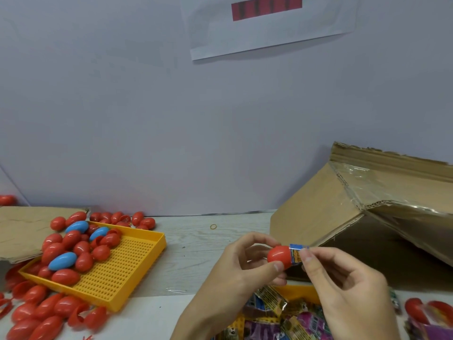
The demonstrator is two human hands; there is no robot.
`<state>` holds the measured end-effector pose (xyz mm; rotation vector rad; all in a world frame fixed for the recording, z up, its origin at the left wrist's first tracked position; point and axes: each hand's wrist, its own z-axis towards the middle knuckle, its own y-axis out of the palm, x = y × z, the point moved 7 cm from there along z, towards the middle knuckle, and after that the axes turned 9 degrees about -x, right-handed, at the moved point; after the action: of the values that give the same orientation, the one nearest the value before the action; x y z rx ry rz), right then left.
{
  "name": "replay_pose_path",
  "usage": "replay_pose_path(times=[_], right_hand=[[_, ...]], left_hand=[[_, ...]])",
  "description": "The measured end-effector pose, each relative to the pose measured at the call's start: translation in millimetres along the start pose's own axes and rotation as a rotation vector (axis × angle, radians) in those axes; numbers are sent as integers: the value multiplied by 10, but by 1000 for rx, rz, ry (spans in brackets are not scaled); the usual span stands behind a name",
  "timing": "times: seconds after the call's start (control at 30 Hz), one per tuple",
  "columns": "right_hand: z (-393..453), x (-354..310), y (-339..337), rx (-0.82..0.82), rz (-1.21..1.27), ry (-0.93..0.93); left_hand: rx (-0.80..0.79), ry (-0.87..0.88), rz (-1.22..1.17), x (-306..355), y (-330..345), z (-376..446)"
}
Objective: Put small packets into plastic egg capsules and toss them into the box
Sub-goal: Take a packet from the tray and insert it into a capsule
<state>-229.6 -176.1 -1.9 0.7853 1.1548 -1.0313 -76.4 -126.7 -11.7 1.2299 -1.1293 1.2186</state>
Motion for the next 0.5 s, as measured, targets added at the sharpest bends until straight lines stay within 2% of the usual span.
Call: replay_pose_path(times=[0.1,0.3,0.5], right_hand=[[-5,27,-7,5,-59,-24],[10,6,75,-76,-191,-112],[-1,37,33,-15,-214,-140]], left_hand=[[6,9,-4,17,17,10],[64,55,140,52,-15,22],[86,75,207,63,-37,20]])
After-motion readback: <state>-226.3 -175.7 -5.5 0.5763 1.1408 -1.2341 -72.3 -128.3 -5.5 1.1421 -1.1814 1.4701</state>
